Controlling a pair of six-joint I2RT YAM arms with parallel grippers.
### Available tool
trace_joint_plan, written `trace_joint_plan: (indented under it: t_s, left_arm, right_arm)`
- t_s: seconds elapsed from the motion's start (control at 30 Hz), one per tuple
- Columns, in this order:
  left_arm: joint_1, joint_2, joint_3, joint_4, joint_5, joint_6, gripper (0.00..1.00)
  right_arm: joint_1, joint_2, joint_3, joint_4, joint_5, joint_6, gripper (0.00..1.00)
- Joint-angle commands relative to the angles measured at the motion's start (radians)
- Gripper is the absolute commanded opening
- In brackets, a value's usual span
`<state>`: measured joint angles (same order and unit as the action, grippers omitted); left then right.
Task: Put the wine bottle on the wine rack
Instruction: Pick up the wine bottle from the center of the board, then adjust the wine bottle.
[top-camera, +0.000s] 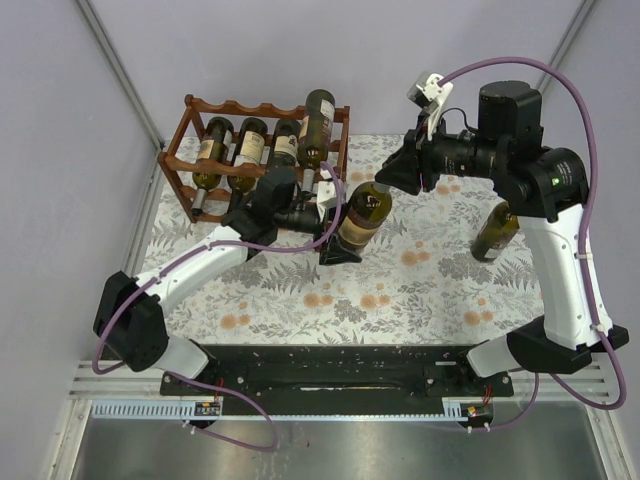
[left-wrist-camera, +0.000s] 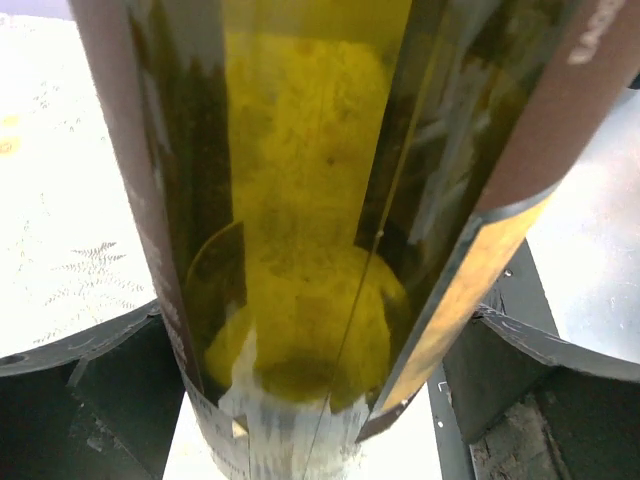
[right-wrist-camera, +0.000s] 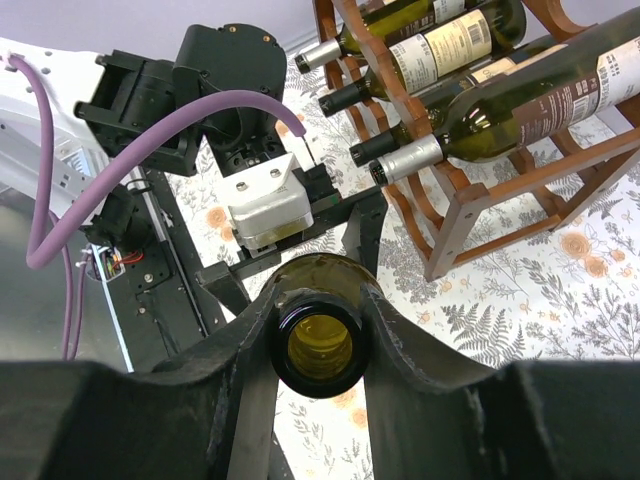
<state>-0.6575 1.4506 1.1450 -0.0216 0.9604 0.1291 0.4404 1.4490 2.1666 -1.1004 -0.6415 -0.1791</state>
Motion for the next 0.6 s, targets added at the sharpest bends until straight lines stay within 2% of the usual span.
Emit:
trace_joint_plan:
  t_s: [0.0,0.07,0.1,0.27,0.3,0.4,0.43,0.5,0.53,0.57]
  left_arm:
    - [-0.002,0.014,-0.016,0.159,0.095,-0.038,0.99]
    - [-0.004,0.024,-0.021,0.179,0.106,-0.060,0.99]
    - [-0.002,0.028,-0.019,0.192,0.113,-0.071,0.95]
    - [-0.002,0.037,-0.018,0.196,0.139,-0.072,0.67]
    - [-0.002,0.039,-0.014,0.196,0.150,-0.071,0.57]
    - [-0.002,0.034,-0.005,0.190,0.161,-0.082,0.11]
    - [-0.001,0.027,-0.007,0.184,0.159,-0.082,0.00]
    - [-0.002,0.013,-0.008,0.174,0.156,-0.075,0.00]
    - [-0.002,0.001,-0.005,0.160,0.156,-0.066,0.00]
    - [-0.002,-0.005,0.004,0.134,0.150,-0.051,0.00]
  right_arm:
    - [0.008,-0.013,0.067,0.106,-0.050,0.044,0.00]
    - [0.008,-0.012,0.062,0.108,-0.055,0.049,0.00]
    - [0.008,-0.015,0.061,0.109,-0.053,0.049,0.00]
    - [0.008,-0.019,0.059,0.117,-0.049,0.050,0.00]
    - [0.008,-0.018,0.058,0.117,-0.049,0.050,0.00]
    - [0.008,-0.021,0.047,0.120,-0.050,0.047,0.00]
    - [0.008,-0.024,0.039,0.119,-0.050,0.046,0.00]
    - [0.008,-0.030,0.010,0.119,-0.047,0.040,0.00]
    - [0.008,-0.036,-0.001,0.119,-0.041,0.035,0.04]
    - [0.008,-0.041,-0.020,0.123,-0.037,0.032,0.13]
